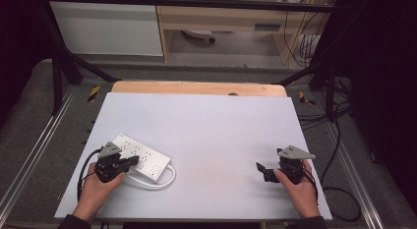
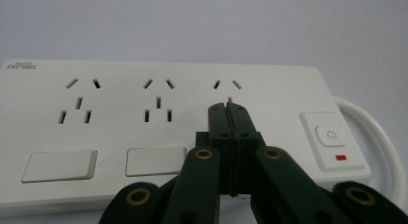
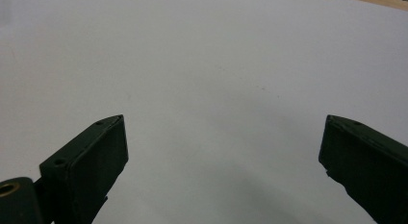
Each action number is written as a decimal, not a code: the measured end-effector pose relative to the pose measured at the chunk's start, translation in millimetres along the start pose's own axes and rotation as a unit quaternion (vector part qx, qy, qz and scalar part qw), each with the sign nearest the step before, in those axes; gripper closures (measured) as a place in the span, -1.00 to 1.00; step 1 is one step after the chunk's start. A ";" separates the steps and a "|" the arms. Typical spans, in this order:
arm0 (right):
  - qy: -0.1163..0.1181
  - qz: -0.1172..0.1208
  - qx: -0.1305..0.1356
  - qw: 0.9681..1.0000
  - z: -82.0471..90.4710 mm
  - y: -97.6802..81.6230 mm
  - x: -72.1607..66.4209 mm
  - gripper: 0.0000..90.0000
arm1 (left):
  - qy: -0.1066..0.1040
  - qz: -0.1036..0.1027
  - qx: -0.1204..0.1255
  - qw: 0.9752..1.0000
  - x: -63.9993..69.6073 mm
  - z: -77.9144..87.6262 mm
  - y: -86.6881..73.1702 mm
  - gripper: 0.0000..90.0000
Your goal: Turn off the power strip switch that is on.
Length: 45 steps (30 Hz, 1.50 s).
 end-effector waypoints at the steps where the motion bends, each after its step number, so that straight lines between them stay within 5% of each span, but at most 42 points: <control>1: 0.001 0.000 0.000 1.000 -0.1 -0.1 -0.2 -0.92 | -0.001 0.000 0.001 1.000 0.3 0.4 0.5 1.00; 24: 0.000 -0.002 -0.003 1.000 -1.2 -0.9 -0.5 -0.92 | -0.007 0.001 0.026 1.000 2.3 5.2 7.7 1.00; 45: 0.000 0.002 -0.002 1.000 -0.7 -0.3 -0.7 -0.92 | -0.011 0.005 0.069 0.998 5.4 14.8 18.9 0.49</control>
Point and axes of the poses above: each handheld gripper's, and its own axes: z roughly backward along the jaws, y roughly out of its top, x roughly to its right, the point moved 8 cm from there along -z, roughly forward along the jaws, and after that the axes turned 11 degrees about -x, right-handed, at the moved point
